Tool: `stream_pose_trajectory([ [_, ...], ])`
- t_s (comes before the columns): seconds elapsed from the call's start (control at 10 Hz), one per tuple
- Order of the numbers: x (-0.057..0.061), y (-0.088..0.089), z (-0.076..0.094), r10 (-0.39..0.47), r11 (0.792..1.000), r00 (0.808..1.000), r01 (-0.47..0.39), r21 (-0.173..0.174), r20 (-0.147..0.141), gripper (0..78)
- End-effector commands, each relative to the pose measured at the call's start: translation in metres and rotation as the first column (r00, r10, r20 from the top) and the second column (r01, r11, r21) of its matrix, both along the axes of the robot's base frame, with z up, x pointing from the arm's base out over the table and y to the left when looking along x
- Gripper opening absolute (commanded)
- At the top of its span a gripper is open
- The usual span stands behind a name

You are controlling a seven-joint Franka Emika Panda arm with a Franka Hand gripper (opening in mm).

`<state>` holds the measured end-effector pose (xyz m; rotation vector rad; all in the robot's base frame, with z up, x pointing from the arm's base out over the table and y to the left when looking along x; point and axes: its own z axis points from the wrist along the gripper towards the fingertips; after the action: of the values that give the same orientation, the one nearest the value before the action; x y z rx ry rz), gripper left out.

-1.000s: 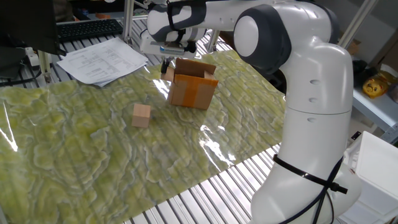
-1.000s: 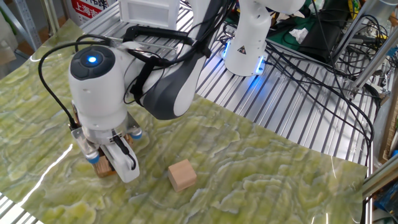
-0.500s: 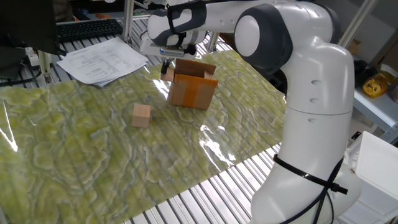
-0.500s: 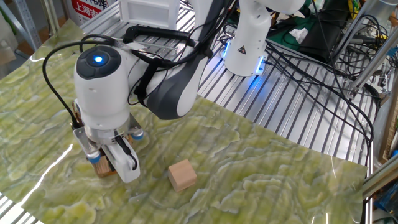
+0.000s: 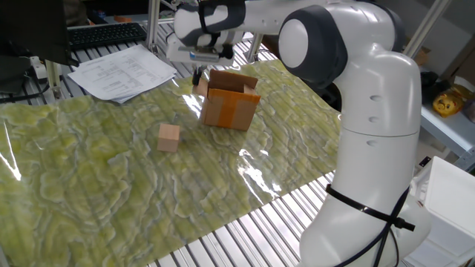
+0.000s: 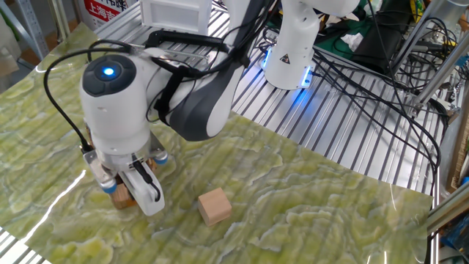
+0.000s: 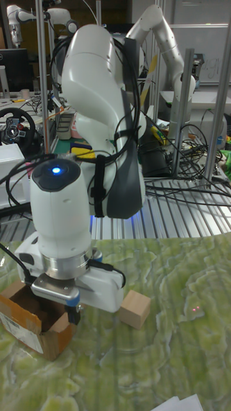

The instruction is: Open a box

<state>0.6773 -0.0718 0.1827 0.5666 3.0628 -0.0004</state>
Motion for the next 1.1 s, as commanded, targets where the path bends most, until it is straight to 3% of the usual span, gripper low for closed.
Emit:
stream_pose_trajectory([
  [0.1,0.004,0.003,0.029,0.019,1.0,0.999,-0.019,0.002,-0.045,0.0],
  [0.3,0.0,0.003,0.045,0.038,0.999,0.997,-0.038,0.002,-0.067,0.0],
  [0.5,-0.007,-0.002,0.053,0.053,0.999,0.996,-0.053,0.004,-0.071,0.0],
  [0.7,-0.009,-0.011,0.052,0.074,0.997,0.995,-0.074,0.01,-0.07,0.0],
  [1.1,-0.009,-0.011,0.052,0.141,0.99,0.988,-0.14,0.014,-0.056,0.0],
])
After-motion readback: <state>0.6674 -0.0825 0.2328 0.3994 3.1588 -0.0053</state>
